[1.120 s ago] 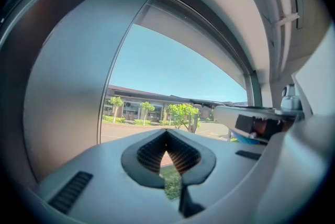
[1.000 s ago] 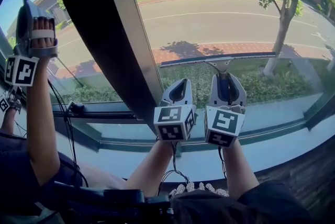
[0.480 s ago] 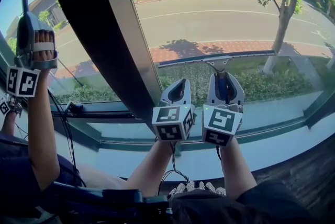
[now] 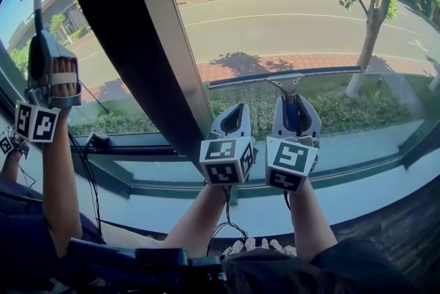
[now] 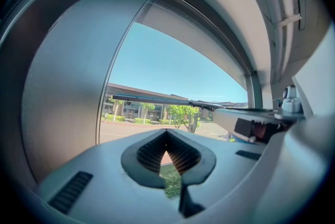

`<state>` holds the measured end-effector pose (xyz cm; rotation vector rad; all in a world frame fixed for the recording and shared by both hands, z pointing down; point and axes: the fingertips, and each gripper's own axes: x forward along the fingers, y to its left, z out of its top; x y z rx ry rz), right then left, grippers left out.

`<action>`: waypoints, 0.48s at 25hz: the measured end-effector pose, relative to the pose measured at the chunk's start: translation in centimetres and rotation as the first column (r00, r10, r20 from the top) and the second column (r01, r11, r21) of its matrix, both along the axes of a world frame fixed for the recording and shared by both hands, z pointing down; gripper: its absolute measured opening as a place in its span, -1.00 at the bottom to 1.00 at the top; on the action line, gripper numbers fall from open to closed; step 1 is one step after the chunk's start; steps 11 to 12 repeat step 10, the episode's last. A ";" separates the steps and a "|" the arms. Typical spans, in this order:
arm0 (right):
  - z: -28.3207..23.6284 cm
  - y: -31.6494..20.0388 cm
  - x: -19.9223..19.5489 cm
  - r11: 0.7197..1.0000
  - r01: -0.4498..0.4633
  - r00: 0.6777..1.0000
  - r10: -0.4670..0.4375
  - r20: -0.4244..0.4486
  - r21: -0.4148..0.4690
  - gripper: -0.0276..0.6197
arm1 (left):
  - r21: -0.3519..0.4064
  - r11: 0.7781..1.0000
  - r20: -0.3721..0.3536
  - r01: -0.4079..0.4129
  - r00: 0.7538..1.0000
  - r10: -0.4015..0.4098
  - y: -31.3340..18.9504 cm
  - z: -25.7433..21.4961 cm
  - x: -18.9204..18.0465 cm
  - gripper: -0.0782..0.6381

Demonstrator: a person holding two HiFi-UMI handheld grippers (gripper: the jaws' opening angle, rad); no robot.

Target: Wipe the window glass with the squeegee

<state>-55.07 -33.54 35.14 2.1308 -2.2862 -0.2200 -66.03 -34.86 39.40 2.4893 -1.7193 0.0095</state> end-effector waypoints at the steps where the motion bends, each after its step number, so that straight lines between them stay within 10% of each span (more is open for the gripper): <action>1: 0.1 0.0 0.0 1.000 0.000 1.000 0.000 0.002 0.000 -0.51 | 0.001 1.000 0.000 0.000 1.000 0.000 0.0 0.1 0.0 -0.78; 12: 2.0 0.9 0.5 1.000 -0.002 1.000 0.002 0.007 -0.002 -0.51 | 0.003 1.000 0.000 0.001 1.000 -0.001 1.1 1.9 0.5 -0.78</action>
